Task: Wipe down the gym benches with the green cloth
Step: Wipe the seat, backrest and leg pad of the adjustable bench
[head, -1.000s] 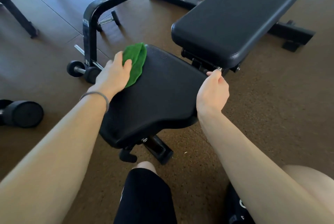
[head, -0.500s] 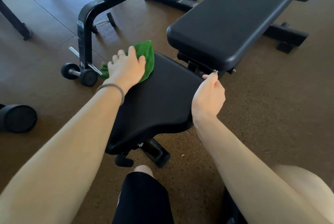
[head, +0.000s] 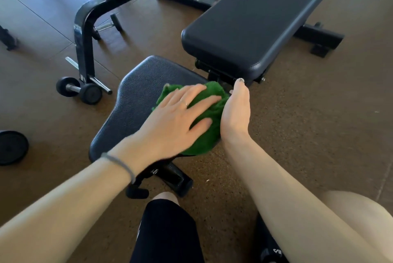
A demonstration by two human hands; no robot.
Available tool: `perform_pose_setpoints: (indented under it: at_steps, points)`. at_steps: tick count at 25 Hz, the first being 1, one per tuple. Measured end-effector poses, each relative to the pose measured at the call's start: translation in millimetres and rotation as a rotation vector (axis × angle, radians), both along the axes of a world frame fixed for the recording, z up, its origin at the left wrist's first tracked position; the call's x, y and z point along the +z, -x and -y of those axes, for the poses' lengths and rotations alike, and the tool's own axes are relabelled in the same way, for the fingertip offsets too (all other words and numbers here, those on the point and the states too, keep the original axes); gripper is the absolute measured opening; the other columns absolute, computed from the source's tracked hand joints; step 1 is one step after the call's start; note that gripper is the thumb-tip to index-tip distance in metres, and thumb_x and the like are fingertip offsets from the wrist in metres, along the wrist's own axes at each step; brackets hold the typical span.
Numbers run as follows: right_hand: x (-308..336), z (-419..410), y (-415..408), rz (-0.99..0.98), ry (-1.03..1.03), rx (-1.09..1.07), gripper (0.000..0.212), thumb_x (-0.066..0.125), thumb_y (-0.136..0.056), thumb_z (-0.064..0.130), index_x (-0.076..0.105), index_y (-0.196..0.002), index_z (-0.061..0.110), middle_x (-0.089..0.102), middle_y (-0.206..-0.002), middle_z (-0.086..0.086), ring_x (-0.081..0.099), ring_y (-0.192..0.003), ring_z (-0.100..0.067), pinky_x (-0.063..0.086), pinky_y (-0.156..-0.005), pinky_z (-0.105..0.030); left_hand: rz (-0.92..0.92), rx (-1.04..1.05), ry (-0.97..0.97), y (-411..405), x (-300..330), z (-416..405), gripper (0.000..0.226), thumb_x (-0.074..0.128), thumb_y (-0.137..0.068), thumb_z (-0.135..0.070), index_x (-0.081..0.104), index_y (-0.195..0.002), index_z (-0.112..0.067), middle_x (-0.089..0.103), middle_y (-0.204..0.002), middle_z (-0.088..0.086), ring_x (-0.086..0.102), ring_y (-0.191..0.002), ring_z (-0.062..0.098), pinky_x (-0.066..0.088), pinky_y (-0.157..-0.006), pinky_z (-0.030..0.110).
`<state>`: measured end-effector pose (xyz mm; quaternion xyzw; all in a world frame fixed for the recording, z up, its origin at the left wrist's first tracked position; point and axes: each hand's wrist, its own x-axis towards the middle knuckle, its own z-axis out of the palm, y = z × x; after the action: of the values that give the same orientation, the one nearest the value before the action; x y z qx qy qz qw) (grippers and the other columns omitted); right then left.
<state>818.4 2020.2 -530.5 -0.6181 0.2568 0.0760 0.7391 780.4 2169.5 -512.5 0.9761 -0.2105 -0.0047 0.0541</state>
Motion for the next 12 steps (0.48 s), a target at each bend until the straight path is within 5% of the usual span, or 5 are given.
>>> perform_pose_setpoints:
  at_steps: [3,6,9,12]
  points:
    - [-9.1,0.8,-5.7,0.016,-0.092,-0.018,0.050,0.038,-0.087,0.066,0.068,-0.117,0.039,0.073,-0.115,0.007,0.066,-0.112,-0.018,0.048,-0.106,-0.046,-0.052,0.036,-0.091,-75.8,8.7,29.8,0.045,0.031,-0.103,-0.051,0.061,-0.128,-0.029,0.059,-0.130,0.001,0.053,-0.127,0.029,0.039,-0.107,0.046]
    - [-20.1,2.8,-17.0,-0.036,-0.085,0.008,0.069,0.035,-0.076,0.080,0.066,-0.126,0.043,0.073,-0.120,0.009,0.065,-0.116,-0.019,0.045,-0.109,-0.046,-0.351,0.147,-0.352,-132.6,11.2,69.1,0.050,0.028,-0.100,-0.062,0.064,-0.095,-0.027,0.064,-0.103,-0.002,0.061,-0.098,0.025,0.041,-0.080,0.042]
    - [-8.9,3.8,-21.9,-0.120,-0.054,0.041,0.086,0.028,-0.074,0.081,0.048,-0.147,0.039,0.062,-0.138,0.004,0.056,-0.126,-0.025,0.039,-0.113,-0.052,-0.410,0.148,-0.414,-134.5,14.3,79.0,0.054,0.028,-0.099,-0.064,0.066,-0.099,-0.026,0.064,-0.103,-0.002,0.060,-0.096,0.023,0.039,-0.079,0.041]
    - [9.0,2.7,-14.6,-0.033,0.135,0.128,0.067,0.025,-0.096,0.056,0.041,-0.152,0.023,0.050,-0.148,-0.007,0.048,-0.133,-0.032,0.037,-0.114,-0.052,-0.289,0.107,-0.288,-117.1,13.0,54.8,0.047,0.026,-0.105,-0.051,0.064,-0.097,-0.024,0.062,-0.104,0.000,0.058,-0.104,0.027,0.035,-0.083,0.043]
